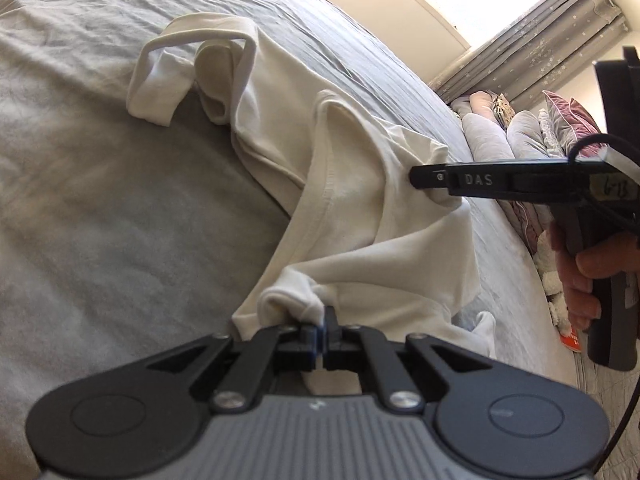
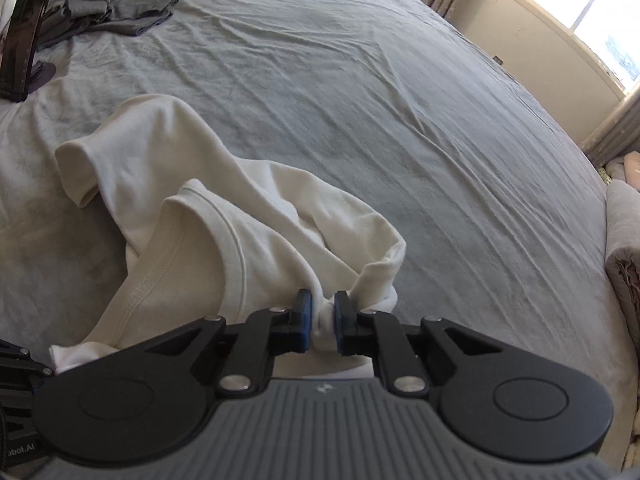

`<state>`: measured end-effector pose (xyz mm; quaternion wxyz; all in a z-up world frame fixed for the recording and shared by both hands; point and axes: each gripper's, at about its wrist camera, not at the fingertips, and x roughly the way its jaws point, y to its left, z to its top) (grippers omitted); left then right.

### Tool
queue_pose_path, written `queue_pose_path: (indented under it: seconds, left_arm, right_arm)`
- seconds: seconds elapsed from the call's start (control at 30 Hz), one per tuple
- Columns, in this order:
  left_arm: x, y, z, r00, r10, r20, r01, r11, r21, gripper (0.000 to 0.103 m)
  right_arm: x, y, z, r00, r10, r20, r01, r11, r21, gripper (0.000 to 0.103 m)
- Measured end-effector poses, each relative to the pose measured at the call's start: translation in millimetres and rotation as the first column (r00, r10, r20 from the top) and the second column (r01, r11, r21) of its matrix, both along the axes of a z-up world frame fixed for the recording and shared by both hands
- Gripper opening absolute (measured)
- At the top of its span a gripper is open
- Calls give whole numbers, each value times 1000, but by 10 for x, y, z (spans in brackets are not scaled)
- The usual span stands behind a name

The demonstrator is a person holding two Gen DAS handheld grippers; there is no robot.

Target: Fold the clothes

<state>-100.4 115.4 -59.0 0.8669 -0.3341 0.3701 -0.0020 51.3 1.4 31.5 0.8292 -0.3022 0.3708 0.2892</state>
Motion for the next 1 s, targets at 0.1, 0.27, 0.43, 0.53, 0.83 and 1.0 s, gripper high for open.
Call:
queue_pose_path:
  seconds: [0.1, 0.27, 0.43, 0.53, 0.83, 1.0]
  left_arm:
    - [-52, -40, 93, 999, -19, 38, 17, 998, 63, 2]
    - [-95, -58, 320, 990, -41, 132, 24, 991, 130, 2]
    - [-96, -95, 683, 968, -77, 238, 28, 979, 203, 2]
    - [-77, -61, 1017, 953, -78, 294, 4, 970, 245, 2]
    - [30, 119, 1934, 915, -56, 401, -77, 949, 307, 2]
    - [-17, 241, 1880, 940, -30, 341, -69, 959, 276, 2]
  right_arm:
    - [-91, -289, 170, 995, -93, 36, 90, 993, 71, 11]
    - [-302, -795, 535, 967, -234, 100, 214, 961, 176, 11]
    - [-552, -1262, 885, 908, -386, 161, 327, 896, 301, 11]
    - [-706, -1450, 1084, 873, -442, 205, 353, 865, 357, 11]
    - [-1095, -2031, 1881, 739, -591, 323, 367, 756, 542, 0]
    - [-1170, -2071, 1798, 792, -549, 266, 353, 768, 534, 0]
